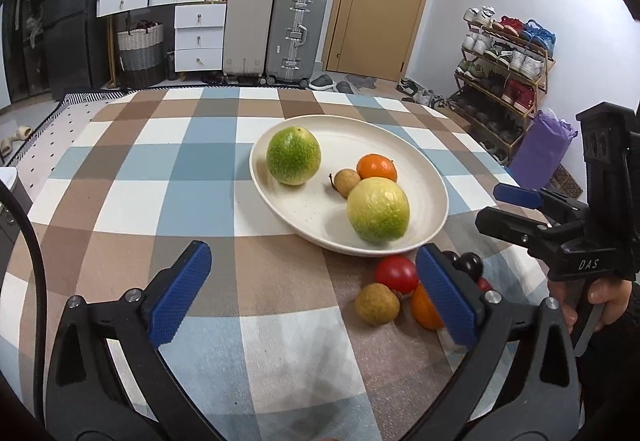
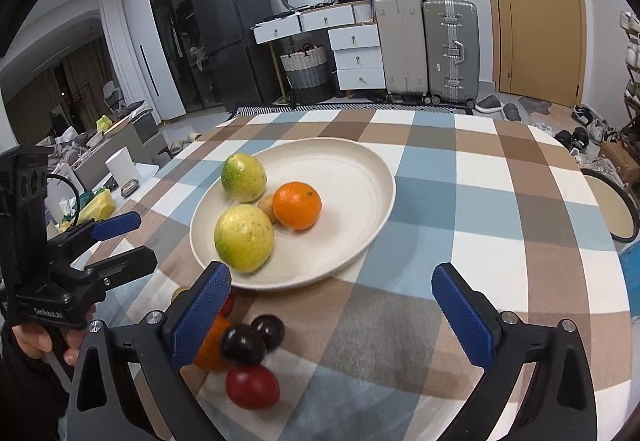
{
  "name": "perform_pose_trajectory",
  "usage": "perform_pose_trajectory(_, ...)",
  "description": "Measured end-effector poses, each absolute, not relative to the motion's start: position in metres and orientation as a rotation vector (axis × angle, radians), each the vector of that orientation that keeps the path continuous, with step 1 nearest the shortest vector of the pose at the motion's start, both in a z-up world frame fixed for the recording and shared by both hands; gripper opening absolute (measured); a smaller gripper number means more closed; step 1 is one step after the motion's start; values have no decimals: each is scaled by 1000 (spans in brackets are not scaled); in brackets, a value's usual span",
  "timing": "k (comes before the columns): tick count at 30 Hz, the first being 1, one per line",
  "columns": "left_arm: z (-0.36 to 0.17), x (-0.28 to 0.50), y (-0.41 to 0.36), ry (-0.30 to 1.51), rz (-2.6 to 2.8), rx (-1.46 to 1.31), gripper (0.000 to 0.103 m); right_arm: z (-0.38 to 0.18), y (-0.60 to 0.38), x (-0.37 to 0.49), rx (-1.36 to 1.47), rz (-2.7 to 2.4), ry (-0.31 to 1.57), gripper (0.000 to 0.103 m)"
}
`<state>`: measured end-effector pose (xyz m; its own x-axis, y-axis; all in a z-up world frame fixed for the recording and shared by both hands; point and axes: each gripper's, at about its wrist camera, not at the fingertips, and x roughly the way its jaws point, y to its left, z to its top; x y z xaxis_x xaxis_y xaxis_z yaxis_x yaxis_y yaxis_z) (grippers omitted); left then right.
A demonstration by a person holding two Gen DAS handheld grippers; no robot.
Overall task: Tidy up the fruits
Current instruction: 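Grasp a dark plum with the right tool while the left tool reaches a brown fruit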
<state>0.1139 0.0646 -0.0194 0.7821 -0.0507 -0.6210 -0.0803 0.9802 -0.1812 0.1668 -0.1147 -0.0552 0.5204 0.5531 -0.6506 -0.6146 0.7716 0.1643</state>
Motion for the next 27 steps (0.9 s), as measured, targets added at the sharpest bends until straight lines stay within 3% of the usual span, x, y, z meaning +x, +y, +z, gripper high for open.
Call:
perform_pose_trajectory(12, -29, 120, 44, 762, -36, -130, 102, -64, -123, 165, -42, 794, 889, 100)
perform_pose_trajectory(15, -32, 122, 43, 780, -44, -126, 102, -68, -117, 162, -64, 817, 917, 82)
perform_pose_trajectory(22, -32, 122, 47, 784, -58, -156, 102, -69, -107, 152, -56, 912, 925, 78)
perform_pose_trajectory(27, -34, 124, 46, 800, -57, -153, 102, -71, -102, 148, -58, 948, 941, 67)
